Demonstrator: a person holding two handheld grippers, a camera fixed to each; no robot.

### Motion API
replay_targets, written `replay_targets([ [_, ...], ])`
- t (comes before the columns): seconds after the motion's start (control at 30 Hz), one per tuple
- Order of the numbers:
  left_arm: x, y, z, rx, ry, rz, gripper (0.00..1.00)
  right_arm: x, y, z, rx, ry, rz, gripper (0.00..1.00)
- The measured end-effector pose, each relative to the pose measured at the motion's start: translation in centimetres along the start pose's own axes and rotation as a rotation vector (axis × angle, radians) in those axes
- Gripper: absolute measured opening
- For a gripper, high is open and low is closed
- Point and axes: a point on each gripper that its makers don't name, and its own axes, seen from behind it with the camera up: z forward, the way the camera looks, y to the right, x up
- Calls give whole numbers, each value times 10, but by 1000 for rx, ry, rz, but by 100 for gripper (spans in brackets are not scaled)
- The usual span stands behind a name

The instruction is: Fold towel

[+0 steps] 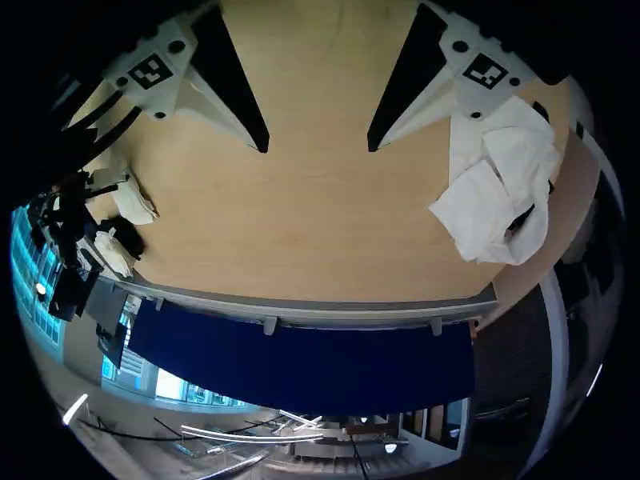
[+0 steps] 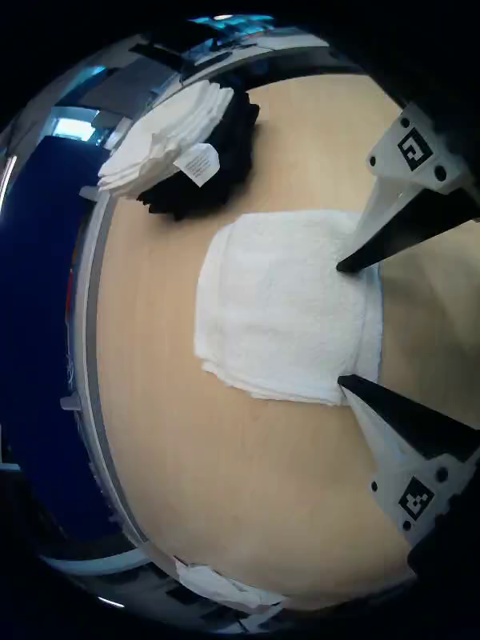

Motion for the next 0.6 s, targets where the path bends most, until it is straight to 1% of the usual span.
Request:
replay_targets([
  [0.17,0,0,-1,-1,0,-2,91,1,0,0,0,0,-1,100],
  [0.3,1,0,-1,0,4,-3,91,7,-1,-4,-6,18,9,100],
  [0.43,3,-1,-1,2,10,-1,91,26,-5,-18,-10,78,20,100],
  [0.6,6,-1,-2,0,21,-3,91,58,-17,-39,2,184,28,100],
])
